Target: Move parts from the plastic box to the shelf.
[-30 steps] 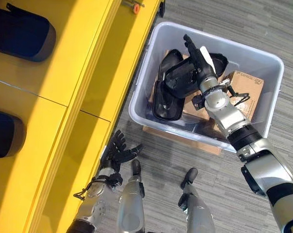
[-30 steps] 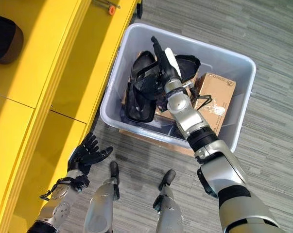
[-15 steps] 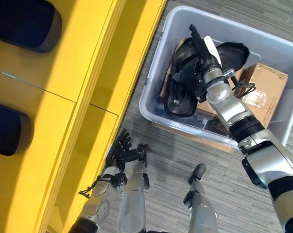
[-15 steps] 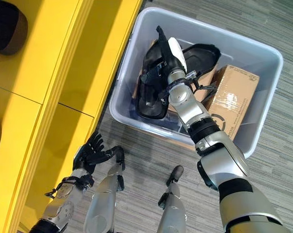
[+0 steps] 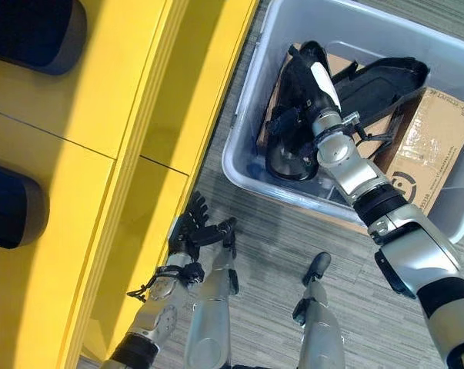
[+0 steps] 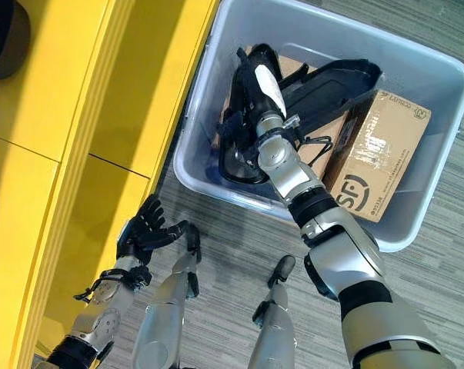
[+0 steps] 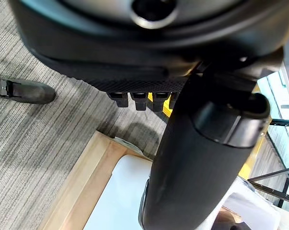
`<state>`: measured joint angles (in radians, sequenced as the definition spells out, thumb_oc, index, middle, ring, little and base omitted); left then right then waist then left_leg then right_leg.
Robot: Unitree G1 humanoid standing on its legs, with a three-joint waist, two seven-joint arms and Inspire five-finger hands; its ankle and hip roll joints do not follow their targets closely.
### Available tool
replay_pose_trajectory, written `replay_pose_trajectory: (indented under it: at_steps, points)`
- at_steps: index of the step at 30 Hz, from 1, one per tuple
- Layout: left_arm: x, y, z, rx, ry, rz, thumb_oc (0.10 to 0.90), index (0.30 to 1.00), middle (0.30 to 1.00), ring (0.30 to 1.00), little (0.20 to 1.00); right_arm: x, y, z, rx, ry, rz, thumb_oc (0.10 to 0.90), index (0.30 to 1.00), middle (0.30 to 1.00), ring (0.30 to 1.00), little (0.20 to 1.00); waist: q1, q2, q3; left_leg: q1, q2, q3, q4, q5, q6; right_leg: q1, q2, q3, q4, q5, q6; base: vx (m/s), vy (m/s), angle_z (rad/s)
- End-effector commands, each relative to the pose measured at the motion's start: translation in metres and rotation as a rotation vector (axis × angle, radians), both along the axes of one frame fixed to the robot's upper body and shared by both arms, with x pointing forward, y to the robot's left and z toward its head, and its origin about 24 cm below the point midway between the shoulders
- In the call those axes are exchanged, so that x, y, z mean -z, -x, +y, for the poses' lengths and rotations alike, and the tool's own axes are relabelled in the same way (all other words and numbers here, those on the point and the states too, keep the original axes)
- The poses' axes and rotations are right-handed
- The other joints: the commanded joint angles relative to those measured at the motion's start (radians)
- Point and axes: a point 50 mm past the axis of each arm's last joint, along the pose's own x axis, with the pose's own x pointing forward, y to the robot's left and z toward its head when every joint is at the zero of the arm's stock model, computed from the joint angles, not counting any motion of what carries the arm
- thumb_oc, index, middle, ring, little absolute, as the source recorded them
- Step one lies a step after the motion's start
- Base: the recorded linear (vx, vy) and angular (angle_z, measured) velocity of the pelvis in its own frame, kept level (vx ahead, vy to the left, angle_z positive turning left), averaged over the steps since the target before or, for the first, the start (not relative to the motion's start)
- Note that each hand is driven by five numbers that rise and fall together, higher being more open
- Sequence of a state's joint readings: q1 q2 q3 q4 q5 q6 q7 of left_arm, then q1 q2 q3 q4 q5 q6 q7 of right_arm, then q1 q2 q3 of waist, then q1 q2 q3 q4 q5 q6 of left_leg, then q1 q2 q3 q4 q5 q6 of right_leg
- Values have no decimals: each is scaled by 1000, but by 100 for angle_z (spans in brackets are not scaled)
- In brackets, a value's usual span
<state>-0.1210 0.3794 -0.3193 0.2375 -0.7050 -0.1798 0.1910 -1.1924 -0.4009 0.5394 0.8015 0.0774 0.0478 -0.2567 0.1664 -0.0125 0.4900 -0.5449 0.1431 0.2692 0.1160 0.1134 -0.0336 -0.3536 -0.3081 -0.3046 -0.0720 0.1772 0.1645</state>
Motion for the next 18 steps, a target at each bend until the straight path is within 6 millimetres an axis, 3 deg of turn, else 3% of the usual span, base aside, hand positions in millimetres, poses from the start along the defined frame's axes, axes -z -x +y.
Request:
replay_pose_trajectory:
  at_steps: [1, 18]
  points:
    - [-29, -2, 1, -5, 30, -152, 900, 1000, 1000, 1000, 1000, -68, 4, 4, 6, 64, -221, 900, 1000, 1000, 1000, 1000, 8, 22, 18, 16, 90, -23, 67, -75, -85, 96, -59, 45, 132, -28, 61, -2, 7, -4]
    - [-29, -7, 1, -21, 21, -151, 900, 1000, 1000, 1000, 1000, -65, 10, 6, -12, 78, -252, 900, 1000, 1000, 1000, 1000, -32, 23, 24, 38, 95, -5, 80, -87, -83, 84, -63, 68, 149, -38, 61, 0, 0, 0]
